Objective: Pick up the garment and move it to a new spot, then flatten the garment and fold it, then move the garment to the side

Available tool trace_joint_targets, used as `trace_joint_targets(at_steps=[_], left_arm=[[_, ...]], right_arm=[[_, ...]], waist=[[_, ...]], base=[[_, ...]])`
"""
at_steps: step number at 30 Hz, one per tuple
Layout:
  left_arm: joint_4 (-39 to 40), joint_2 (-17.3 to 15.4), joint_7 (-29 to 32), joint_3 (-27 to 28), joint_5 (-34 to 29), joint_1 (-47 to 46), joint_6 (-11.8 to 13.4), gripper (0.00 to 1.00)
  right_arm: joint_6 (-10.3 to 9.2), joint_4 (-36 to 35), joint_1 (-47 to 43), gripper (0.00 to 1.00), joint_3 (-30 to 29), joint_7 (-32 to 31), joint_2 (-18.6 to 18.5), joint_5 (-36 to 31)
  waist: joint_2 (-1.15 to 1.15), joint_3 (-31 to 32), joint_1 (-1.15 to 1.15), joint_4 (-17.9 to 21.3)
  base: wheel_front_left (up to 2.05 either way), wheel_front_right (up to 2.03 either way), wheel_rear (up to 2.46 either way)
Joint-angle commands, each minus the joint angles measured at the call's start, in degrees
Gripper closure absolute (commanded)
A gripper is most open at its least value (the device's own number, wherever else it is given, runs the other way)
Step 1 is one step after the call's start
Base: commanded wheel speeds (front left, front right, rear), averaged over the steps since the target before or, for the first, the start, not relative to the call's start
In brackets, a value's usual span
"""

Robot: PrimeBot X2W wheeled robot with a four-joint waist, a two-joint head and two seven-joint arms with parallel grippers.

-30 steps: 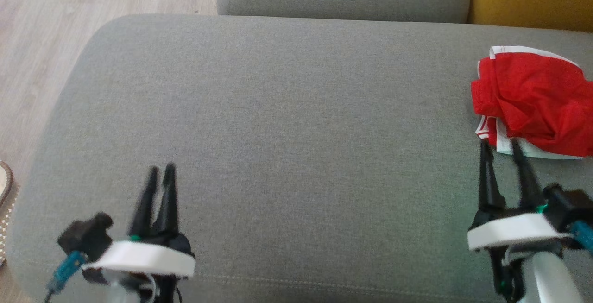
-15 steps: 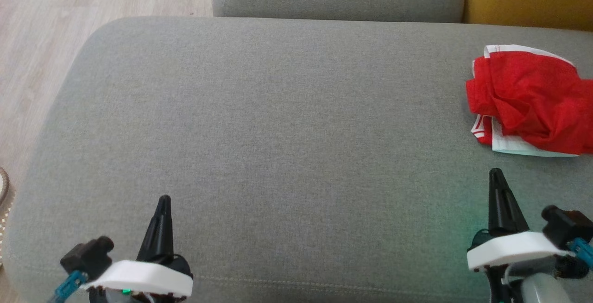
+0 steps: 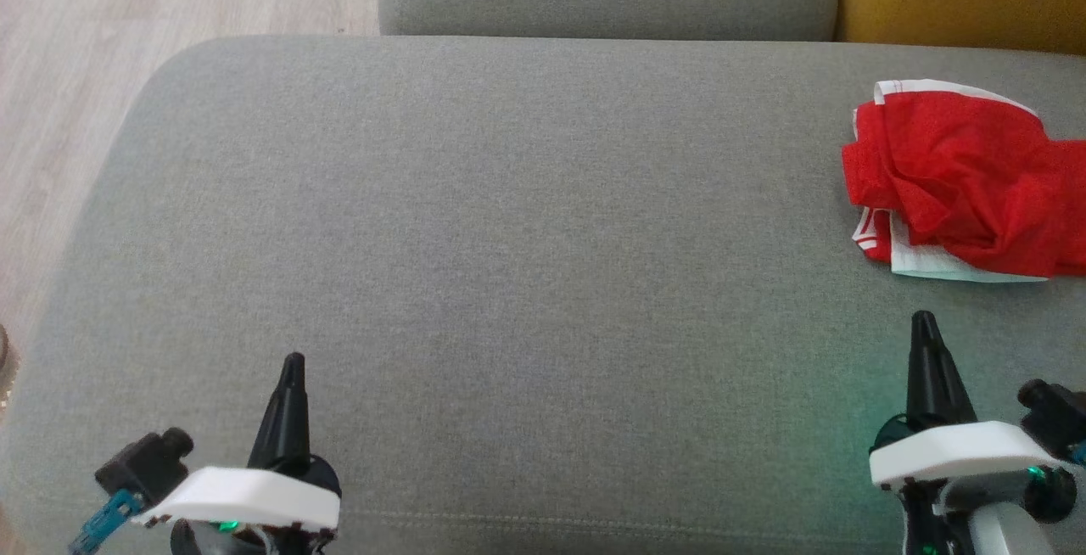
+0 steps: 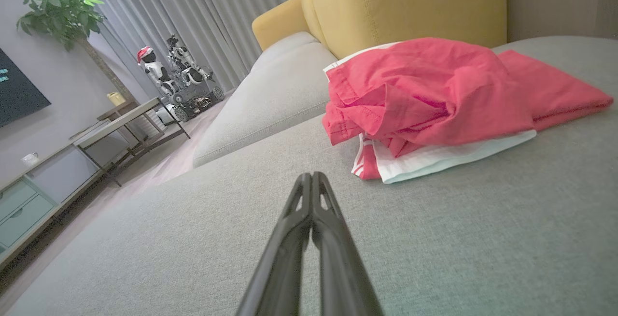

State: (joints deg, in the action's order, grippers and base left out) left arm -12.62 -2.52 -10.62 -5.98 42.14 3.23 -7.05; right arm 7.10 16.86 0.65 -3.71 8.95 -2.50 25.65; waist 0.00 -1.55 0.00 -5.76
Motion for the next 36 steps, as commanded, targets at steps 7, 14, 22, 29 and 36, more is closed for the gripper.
trace_joint_targets(at_steps=[7,14,22,29,36], left_arm=[[1.52,-0.97,1.00,1.60,4.45,-3.18,-0.12,1.00],[1.33,-1.12,2.01,2.17,8.19,-3.63,-0.14,1.00],[1.12,-1.25,3.06,2.76,11.90,-4.08,-0.17,1.00],[0.91,-1.36,4.12,3.39,15.59,-4.54,-0.19,1.00],[0.69,-1.45,5.21,4.03,19.26,-5.01,-0.22,1.00]], right_arm=[[0.11,-2.11,2.92,1.00,-0.19,-1.22,-0.22,5.66],[0.13,-2.16,3.12,1.00,-0.39,-2.31,-0.23,10.34],[0.15,-2.22,3.32,1.00,-0.59,-3.41,-0.24,15.03],[0.17,-2.28,3.52,1.00,-0.80,-4.51,-0.25,19.71],[0.19,-2.33,3.73,1.00,-1.01,-5.61,-0.27,24.39]], waist=[[0.00,0.10,0.00,0.42],[0.00,0.20,0.00,0.83],[0.00,0.29,0.00,1.24],[0.00,0.39,0.00,1.65],[0.00,0.49,0.00,2.06]], base=[[0.00,0.00,0.00],[0.00,0.00,0.00],[0.00,0.00,0.00],[0.00,0.00,0.00],[0.00,0.00,0.00]])
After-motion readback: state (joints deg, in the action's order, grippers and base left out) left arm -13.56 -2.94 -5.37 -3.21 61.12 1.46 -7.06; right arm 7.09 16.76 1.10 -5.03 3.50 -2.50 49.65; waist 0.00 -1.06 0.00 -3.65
